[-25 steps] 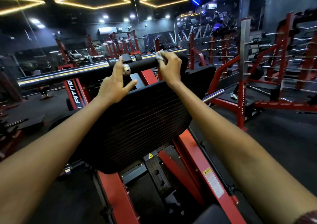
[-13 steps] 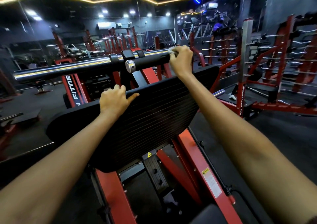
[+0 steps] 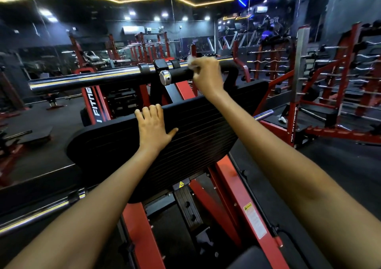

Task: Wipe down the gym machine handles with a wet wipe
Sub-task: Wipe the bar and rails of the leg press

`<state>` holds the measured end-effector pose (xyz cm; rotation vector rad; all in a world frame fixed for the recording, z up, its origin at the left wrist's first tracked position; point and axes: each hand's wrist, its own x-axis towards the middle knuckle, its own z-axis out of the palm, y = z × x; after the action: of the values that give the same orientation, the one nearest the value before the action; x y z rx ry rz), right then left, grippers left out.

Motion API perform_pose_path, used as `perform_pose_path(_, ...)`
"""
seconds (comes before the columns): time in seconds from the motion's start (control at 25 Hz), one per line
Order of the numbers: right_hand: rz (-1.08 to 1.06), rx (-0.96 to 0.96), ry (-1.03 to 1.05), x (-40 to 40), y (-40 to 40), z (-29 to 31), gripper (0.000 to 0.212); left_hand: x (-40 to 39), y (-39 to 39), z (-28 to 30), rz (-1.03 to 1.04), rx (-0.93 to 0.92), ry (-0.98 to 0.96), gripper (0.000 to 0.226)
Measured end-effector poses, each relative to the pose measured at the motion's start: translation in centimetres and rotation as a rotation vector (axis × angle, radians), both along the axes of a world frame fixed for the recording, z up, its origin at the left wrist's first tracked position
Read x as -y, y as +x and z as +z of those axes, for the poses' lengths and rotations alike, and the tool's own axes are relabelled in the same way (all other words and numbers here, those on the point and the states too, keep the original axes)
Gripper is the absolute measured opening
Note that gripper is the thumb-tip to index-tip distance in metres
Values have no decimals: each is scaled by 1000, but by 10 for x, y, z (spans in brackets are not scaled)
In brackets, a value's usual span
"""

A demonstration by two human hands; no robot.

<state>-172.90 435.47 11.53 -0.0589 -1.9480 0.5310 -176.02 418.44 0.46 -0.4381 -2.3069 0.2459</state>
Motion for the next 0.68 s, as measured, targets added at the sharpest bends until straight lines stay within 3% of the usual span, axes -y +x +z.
perform_pose_path(0.16, 217, -91, 207, 20, 7, -10, 22, 1, -4, -5, 12, -62, -22, 90)
perform_pose_path(0.28, 33, 14, 231, -14, 13, -6, 25, -1, -7, -4, 15, -72, -14, 90)
perform_pose_path(0.4, -73, 91, 115, -10, 9, 0, 24, -3, -7, -6, 19, -72, -8, 89)
perform_pose_path(0.56, 147, 61, 264, 42, 8, 0, 31, -3, -6, -5, 30, -80, -19, 88)
perform_pose_path(0.68, 218, 0, 354, 28, 12, -8, 31, -3, -5, -5, 21, -70, -25, 88)
